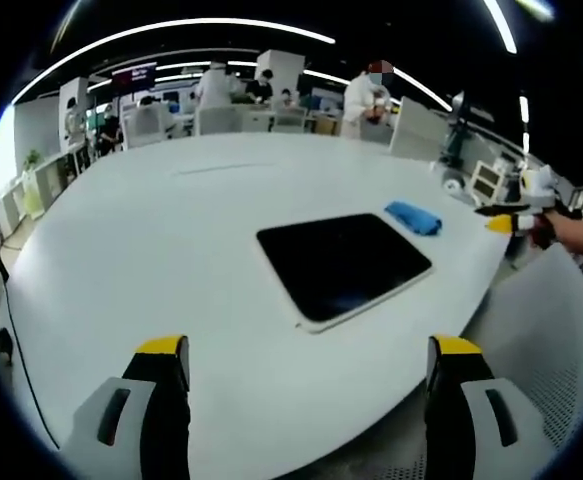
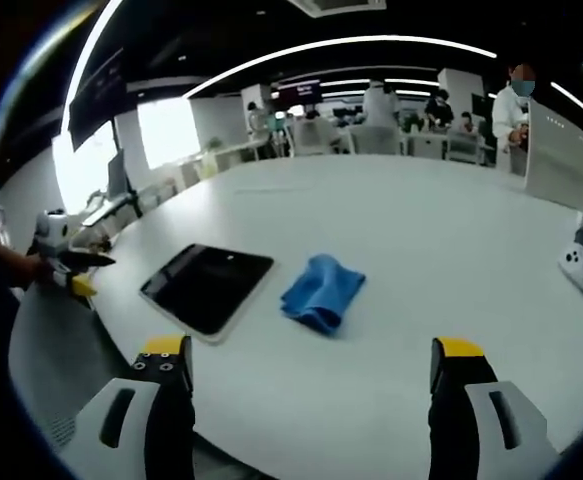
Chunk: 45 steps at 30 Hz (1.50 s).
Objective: Wipe the mirror surface with the cleaning cloth until all visible marks leave the cleaned area.
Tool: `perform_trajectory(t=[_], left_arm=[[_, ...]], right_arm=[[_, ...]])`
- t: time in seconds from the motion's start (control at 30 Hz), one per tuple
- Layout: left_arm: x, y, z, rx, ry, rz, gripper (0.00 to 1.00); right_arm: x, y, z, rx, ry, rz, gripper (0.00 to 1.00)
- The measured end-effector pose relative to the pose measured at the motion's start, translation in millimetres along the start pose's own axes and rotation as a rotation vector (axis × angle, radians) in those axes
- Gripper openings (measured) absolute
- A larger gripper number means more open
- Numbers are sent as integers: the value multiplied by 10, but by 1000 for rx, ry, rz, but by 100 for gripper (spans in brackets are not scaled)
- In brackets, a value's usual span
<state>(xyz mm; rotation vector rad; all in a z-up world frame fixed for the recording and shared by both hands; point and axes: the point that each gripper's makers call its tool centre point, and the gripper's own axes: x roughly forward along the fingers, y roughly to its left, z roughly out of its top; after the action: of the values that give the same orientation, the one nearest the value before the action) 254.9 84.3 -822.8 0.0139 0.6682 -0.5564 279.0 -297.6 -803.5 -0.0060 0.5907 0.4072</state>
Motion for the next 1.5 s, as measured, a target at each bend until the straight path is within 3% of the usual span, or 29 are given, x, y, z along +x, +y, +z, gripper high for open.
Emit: perform_trajectory(t=[0.33,0.53,0.8,1.13,1.2,1.37,1.5], left_arm=[[3,-13,-22,-3,12,-9,99],[-1,-26,-20,-1,11,-14,99],[-9,-25,-6,-6,2,-13,99],[-1,-31,-15,-3,5,-18,99],[-2,-31,-13,-2,5,-17,99],[-1,-25,-17,-6,5,-17,99],[4,-30,-22,-6,8,-19,99]], right_arm=[[51,57,119,2,-15,2,98],[69,-46,245,13,-12,-36,94],[137,-92,657,1,-38,-36,90],[436,-235,1093,-32,-70,-71,90],[501,-257,1149,0,-93,-67,89],[635,-300,1111,-3,-88,-76,82],[756,-311,1020,7,-86,-86,84]])
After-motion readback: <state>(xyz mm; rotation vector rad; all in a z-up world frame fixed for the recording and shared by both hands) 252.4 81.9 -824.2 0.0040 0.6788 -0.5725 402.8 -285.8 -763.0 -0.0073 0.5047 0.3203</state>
